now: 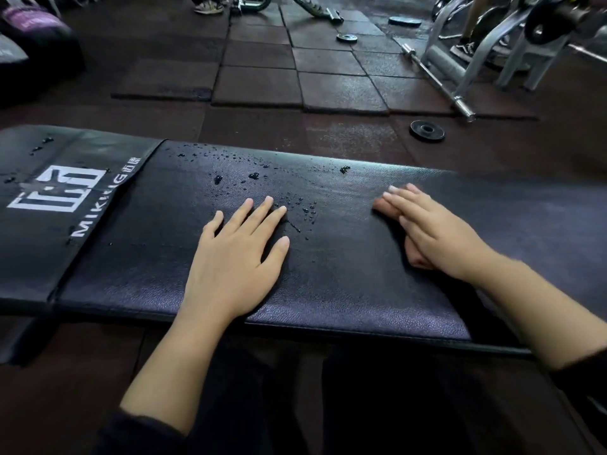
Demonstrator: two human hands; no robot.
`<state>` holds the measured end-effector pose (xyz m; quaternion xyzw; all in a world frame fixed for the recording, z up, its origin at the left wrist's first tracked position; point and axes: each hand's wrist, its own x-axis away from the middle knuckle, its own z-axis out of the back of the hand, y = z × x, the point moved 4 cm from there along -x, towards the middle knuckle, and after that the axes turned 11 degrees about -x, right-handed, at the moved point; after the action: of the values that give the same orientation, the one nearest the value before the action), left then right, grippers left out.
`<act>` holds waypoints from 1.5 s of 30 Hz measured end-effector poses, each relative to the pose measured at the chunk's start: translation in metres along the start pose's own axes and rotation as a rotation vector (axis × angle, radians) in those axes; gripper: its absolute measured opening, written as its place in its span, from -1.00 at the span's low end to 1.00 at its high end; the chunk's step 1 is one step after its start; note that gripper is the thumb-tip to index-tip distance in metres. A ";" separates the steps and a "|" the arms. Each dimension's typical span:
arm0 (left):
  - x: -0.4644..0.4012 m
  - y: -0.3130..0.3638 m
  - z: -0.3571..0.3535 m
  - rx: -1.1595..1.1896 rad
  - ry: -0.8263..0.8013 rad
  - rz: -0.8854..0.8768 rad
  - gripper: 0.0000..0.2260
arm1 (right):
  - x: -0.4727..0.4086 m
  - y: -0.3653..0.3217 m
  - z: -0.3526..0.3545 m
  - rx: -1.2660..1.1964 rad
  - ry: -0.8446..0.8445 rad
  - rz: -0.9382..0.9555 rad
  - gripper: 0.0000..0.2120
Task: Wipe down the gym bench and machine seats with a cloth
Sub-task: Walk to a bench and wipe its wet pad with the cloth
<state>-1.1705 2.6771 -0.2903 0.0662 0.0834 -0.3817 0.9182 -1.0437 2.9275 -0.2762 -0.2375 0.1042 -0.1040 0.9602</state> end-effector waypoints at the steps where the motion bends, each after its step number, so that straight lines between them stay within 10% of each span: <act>1: 0.000 0.000 0.000 0.002 0.000 0.001 -0.40 | 0.014 -0.010 -0.003 -0.003 0.004 0.019 -0.53; 45: -0.010 -0.003 -0.001 -0.057 -0.019 0.216 -0.43 | -0.120 -0.086 -0.070 0.022 -0.152 0.155 -0.57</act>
<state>-1.1799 2.6820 -0.2892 0.0449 0.0776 -0.2787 0.9562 -1.1885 2.8522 -0.2774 -0.2252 0.0481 -0.0125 0.9730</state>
